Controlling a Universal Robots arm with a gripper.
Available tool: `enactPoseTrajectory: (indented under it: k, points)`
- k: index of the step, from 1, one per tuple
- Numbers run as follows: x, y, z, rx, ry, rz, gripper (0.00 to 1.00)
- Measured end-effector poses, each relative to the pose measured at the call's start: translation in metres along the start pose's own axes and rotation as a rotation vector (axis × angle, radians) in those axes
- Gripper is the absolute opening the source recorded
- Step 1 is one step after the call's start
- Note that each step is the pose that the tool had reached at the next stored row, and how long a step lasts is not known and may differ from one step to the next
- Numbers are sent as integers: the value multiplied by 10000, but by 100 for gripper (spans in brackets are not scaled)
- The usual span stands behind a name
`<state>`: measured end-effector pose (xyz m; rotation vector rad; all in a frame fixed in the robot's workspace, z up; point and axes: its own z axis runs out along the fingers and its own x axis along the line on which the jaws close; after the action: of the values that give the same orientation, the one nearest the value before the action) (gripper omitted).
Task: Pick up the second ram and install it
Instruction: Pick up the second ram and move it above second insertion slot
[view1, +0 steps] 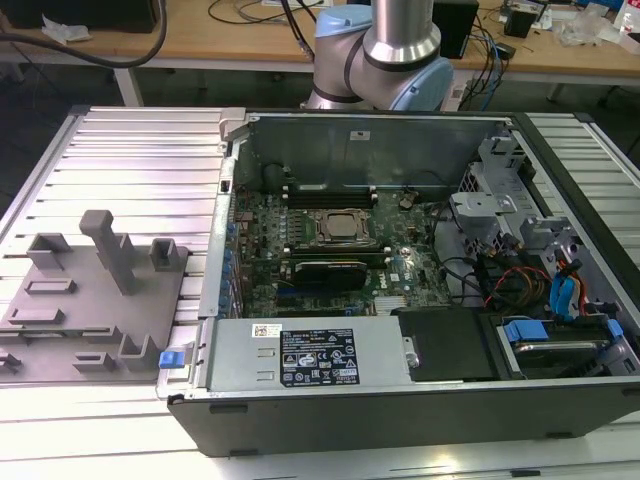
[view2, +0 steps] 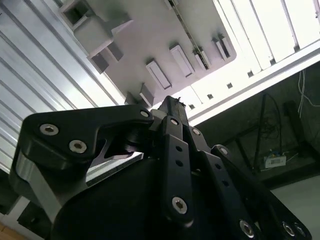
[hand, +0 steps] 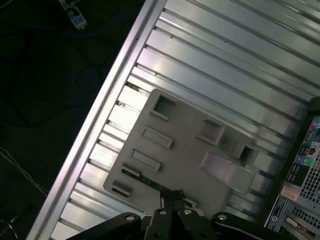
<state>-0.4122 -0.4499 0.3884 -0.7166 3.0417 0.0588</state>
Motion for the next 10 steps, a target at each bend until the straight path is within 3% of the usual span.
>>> enactPoseTrajectory:
  k: [6,10]
  points:
    - [0,-1,0,-10,13,-400,11]
    - [0,-1,0,-32,44,-1320,11]
